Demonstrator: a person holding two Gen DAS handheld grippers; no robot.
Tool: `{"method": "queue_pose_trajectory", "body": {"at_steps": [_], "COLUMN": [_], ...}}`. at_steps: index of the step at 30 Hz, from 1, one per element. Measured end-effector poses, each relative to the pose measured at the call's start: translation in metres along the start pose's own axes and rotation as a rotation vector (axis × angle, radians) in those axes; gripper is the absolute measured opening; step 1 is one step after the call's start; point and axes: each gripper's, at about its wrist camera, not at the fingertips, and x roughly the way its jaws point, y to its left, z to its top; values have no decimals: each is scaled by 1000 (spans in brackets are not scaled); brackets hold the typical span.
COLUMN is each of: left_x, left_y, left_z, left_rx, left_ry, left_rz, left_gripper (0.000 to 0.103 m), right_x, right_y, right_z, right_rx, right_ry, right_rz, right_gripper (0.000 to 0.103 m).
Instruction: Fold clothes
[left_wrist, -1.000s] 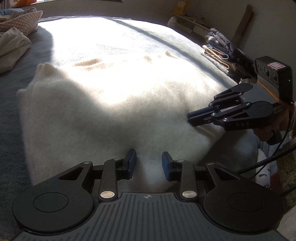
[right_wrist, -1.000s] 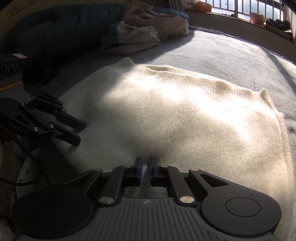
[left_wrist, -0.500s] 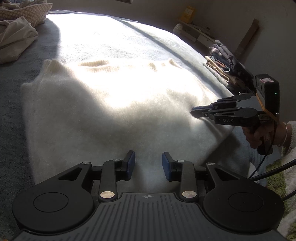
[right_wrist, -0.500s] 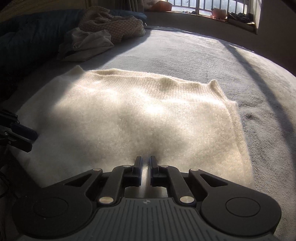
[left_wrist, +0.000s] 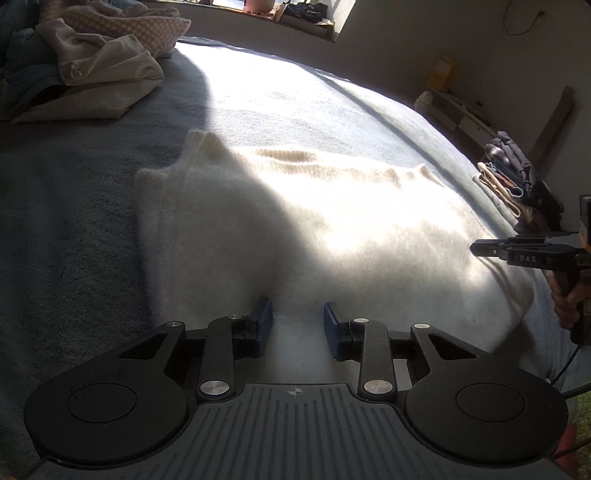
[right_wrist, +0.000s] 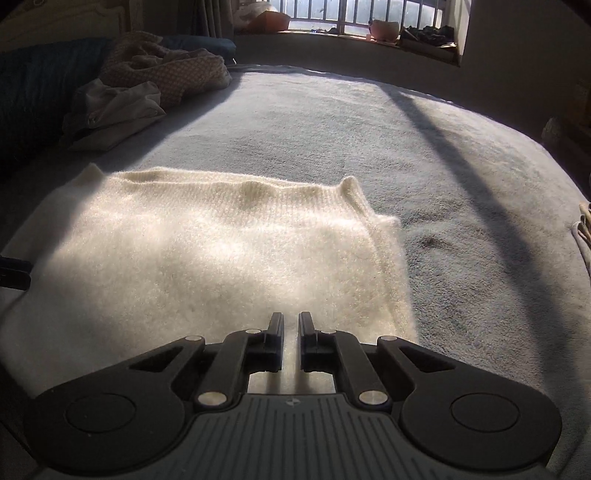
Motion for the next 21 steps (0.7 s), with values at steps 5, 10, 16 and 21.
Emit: {"method": "queue_pose_trajectory", "body": {"at_steps": [5, 10, 16, 21], "left_x": [-4, -5, 4, -2], "left_y": [1, 3, 9, 4], "left_z": [7, 19, 24, 41], "left_rx": [-20, -12, -16, 32], "left_ry": [5, -38, -20, -62], "left_rz": [-4, 44, 85, 98], "left_gripper": [33, 35, 34, 35], "right_x": [3, -2, 14, 3], "right_y": [-2, -9, -18, -23], "right_z": [0, 12, 10, 41], "right_rx": [-11, -11, -53, -39], "right_ry": [-11, -49, 12, -42], "right_rz": [15, -47, -75, -67], "right_gripper": [7, 7, 7, 7]}}
